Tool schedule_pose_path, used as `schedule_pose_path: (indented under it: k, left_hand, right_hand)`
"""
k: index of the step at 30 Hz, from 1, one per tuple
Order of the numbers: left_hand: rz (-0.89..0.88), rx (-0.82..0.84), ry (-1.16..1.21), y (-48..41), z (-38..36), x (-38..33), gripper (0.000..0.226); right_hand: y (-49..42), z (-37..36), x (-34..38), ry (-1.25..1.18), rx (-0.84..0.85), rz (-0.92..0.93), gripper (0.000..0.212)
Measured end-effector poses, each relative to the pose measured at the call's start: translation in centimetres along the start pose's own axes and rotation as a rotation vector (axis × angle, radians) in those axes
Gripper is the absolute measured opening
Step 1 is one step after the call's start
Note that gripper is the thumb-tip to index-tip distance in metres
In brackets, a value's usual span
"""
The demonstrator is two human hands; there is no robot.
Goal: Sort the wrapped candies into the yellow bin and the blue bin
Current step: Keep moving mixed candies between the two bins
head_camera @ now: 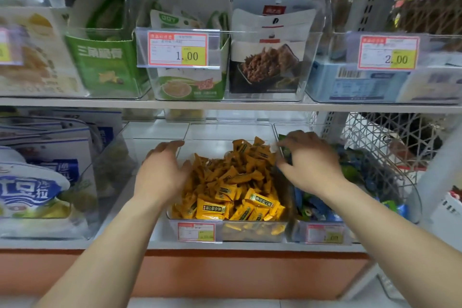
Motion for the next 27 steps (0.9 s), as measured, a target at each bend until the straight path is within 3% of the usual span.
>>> schedule_pose_path:
  k: [4, 9, 13, 16, 18, 22, 24, 27]
  left_hand:
    - [0.082, 0.087, 0.052, 0.0, -0.9, 2.0, 0.059]
    - [0.075, 0.112, 0.124, -0.2, -1.4, 3.4, 0.044]
    - [0.064, 0.101, 0.187, -0.2, -1.6, 3.8, 0.040]
    - [0.059, 0.080, 0.247, -0.1, -1.6, 3.9, 0.035]
    - [0.039, 0.081, 0.262, 0.0, -1.5, 4.0, 0.035]
    - [0.026, 0.125, 0.256, -0.1, -1.3, 4.4, 0.041]
    - [0.028, 0.132, 0.263, 0.0, -1.1, 4.4, 0.049]
    - [0.021, 0.134, 0.268, 0.0, -1.2, 4.4, 0.043]
  right_hand:
    - [-2.0, -1.0, 6.7, -0.191, 0.107, 0.150, 0.033]
    - [-4.9, -5.4, 13.3, -0.396, 0.525, 0.327, 0.041]
    - [-6.2, -9.7, 17.0, -0.168, 0.785, 0.569, 0.054]
    - [-7.2, -13.2, 17.1, 0.052, 0.936, 0.541, 0.076]
    - [-8.3, -14.6, 16.5, 0.158, 0.943, 0.490, 0.086]
    - [-11.2, -15.2, 14.7, 0.337, 0.706, 0.436, 0.078]
    - [-12.1, -15.0, 13.8, 0.329, 0.676, 0.410, 0.068]
    - [-12.4, -14.1, 13.1, 0.275, 0.644, 0.358, 0.060]
Point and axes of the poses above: each hand's wrist, its own y-axis away from the middle knuckle, its own z-axis out of the back of the hand, x = y × z, the point moved 4 cm from there along -y, towards the middle knuckle
